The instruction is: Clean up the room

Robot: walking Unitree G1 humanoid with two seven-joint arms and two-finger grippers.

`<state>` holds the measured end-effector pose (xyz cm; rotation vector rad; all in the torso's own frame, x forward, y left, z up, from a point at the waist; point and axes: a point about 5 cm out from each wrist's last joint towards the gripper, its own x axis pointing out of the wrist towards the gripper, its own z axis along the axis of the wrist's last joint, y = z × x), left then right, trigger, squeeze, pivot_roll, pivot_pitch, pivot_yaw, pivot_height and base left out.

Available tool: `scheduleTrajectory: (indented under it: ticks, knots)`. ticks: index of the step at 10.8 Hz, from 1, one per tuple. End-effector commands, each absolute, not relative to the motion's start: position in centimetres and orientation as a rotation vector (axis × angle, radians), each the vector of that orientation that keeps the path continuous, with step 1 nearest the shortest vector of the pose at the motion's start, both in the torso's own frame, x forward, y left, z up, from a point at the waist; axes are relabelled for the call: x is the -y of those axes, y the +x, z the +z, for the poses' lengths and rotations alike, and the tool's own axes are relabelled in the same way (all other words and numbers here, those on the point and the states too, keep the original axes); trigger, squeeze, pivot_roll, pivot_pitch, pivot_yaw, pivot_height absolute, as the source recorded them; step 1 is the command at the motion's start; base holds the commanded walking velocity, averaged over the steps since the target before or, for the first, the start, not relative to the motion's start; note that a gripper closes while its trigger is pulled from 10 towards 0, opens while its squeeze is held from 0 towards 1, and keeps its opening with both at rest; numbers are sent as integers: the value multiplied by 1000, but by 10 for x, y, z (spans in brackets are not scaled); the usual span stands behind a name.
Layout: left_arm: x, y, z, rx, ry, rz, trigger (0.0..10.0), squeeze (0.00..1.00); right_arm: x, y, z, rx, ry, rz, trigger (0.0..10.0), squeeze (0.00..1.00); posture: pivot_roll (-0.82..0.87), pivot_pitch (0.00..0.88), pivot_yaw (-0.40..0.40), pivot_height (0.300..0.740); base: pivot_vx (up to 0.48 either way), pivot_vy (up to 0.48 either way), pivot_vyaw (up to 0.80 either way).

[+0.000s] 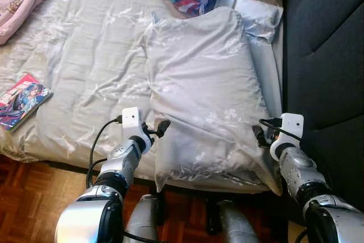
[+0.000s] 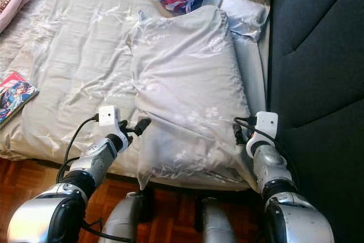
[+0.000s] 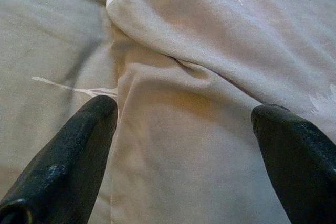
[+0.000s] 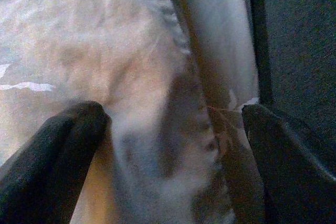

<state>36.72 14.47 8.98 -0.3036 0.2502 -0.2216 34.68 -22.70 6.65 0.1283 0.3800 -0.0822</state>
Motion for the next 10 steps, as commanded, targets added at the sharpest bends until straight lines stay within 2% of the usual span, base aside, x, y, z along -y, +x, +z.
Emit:
scheduleTrajectory:
  ticks: [1, 3, 6, 8, 10]
  knots:
    - [-145, 355, 68, -345, -334, -208, 10000, 0, 228, 331, 44, -472, 157, -74, 10000, 0, 88, 487, 15, 714, 0, 0, 0]
    - [-150, 352, 61, -359, -389, -162, 10000, 0, 218, 329, 38, -488, 167, -15, 10000, 0, 87, 491, 15, 714, 0, 0, 0]
    - [-143, 343, 49, -409, -440, -203, 10000, 0, 206, 327, 34, -498, 177, 28, 10000, 0, 66, 504, 5, 714, 0, 0, 0]
    - [-133, 339, 43, -443, -403, -254, 10000, 0, 204, 326, 32, -501, 170, 43, 10000, 0, 52, 522, 0, 714, 0, 0, 0]
    - [-136, 340, 43, -447, -398, -201, 10000, 0, 201, 326, 33, -479, 172, 60, 10000, 0, 28, 534, -6, 714, 0, 0, 0]
